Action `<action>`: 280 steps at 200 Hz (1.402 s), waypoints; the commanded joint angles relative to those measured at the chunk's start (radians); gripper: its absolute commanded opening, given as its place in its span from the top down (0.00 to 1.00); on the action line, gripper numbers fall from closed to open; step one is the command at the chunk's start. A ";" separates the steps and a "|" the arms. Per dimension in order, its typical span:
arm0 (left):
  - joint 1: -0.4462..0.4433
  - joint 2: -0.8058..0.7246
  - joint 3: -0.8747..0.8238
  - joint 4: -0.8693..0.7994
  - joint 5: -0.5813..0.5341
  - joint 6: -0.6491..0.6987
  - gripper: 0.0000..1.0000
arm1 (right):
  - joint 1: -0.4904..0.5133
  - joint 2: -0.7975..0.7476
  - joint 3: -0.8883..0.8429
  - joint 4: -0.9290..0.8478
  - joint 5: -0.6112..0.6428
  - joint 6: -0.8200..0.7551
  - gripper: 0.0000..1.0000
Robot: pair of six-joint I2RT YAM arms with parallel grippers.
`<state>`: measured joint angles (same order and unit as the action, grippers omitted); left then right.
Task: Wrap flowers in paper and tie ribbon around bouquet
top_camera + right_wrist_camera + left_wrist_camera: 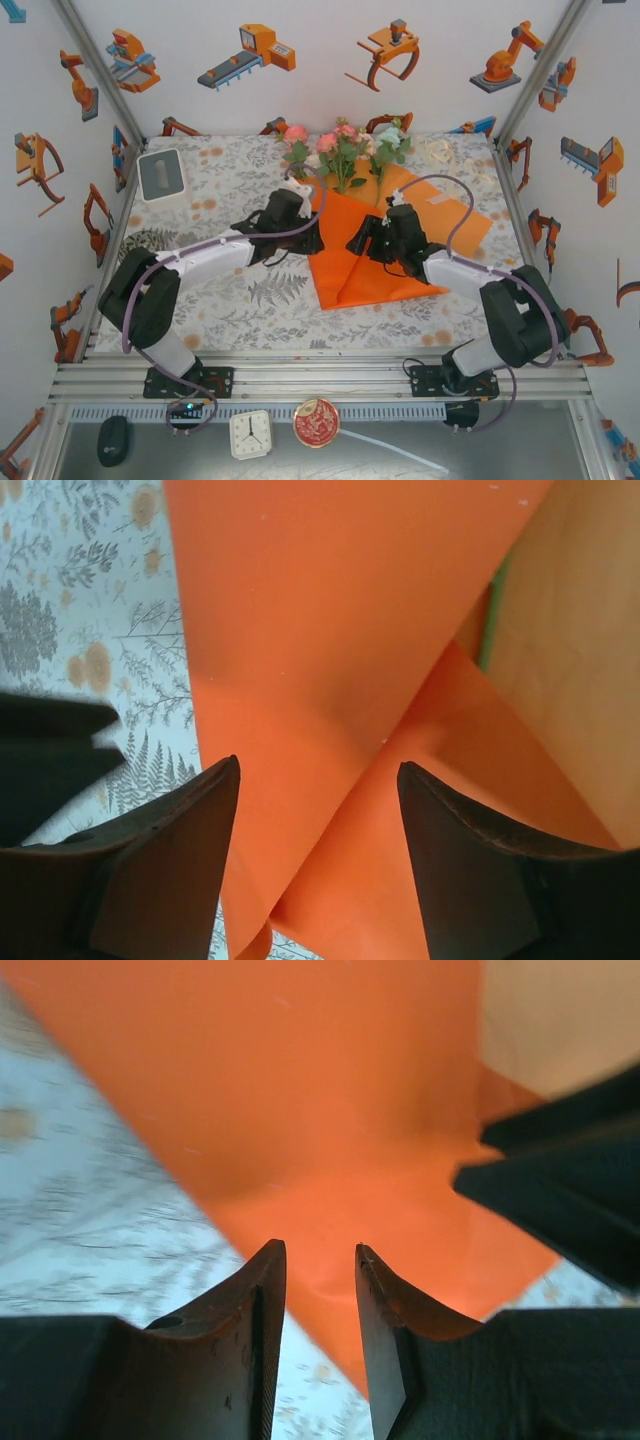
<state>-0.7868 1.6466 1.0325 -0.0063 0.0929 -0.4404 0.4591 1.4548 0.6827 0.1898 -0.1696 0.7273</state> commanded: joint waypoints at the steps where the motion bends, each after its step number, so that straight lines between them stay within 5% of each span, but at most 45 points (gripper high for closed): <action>1: -0.074 0.037 0.040 0.013 0.075 -0.029 0.65 | -0.067 -0.112 0.016 -0.143 0.040 0.013 0.30; 36: -0.153 0.122 0.056 0.022 0.068 -0.025 0.65 | -0.290 -0.366 -0.033 -0.485 0.101 -0.024 0.01; 70: -0.177 0.183 0.065 0.059 0.088 -0.035 0.65 | -0.510 -0.647 -0.115 -0.779 0.126 -0.060 0.00; 105: -0.193 0.226 0.070 0.096 0.111 -0.071 0.65 | -0.524 -0.796 -0.229 -0.847 0.033 -0.005 0.00; 154: -0.195 0.244 0.066 0.118 0.121 -0.081 0.65 | -0.525 -0.825 -0.369 -0.675 -0.063 -0.001 0.01; 224: -0.196 0.242 0.066 0.114 0.107 -0.083 0.65 | -0.524 -0.904 -0.514 -0.413 -0.113 0.043 0.19; 280: -0.196 0.244 0.069 0.110 0.101 -0.084 0.65 | -0.524 -1.004 -0.527 -0.430 -0.090 0.032 0.60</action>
<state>-0.9794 1.8748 1.0737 0.0971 0.1989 -0.5121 -0.0605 0.4870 0.1688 -0.2634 -0.2710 0.7670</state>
